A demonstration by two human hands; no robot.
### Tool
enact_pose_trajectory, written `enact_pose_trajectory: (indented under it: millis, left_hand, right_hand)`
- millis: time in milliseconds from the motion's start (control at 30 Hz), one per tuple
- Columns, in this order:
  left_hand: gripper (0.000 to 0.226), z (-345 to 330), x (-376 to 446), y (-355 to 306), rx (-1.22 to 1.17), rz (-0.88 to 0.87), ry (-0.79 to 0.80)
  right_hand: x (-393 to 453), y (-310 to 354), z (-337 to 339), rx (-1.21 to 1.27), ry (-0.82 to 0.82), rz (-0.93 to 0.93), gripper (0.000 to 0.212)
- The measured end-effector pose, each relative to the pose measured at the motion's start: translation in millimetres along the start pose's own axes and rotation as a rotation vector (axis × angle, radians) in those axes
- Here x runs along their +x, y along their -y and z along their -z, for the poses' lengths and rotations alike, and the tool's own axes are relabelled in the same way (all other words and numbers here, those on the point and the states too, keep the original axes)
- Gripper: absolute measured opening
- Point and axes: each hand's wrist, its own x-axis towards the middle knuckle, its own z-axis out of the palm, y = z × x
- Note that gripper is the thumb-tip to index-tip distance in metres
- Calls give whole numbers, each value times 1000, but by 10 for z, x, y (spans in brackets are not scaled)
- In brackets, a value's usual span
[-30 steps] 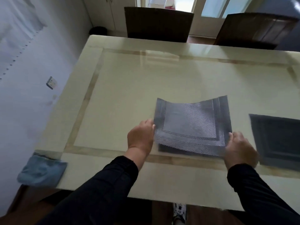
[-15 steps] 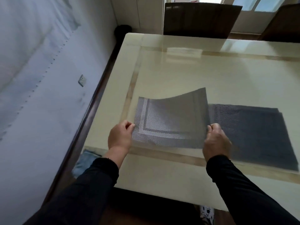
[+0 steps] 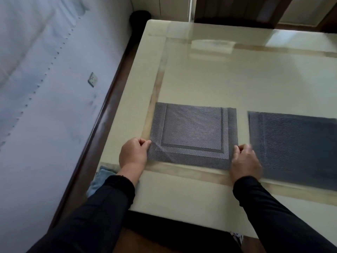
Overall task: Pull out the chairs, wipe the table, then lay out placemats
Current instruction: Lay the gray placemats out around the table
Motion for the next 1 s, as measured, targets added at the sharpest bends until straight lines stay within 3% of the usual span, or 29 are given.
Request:
enact_pose_trajectory:
  millis: [300,1000]
  left_hand:
    - [27,11,-6,-36,3,20,-11]
    - [25,-15,-60,-31,157,-29,-3]
  right_hand:
    - [-38,29,18,-14,11,15,17]
    - [-184,-32,52,-118,33,73,26]
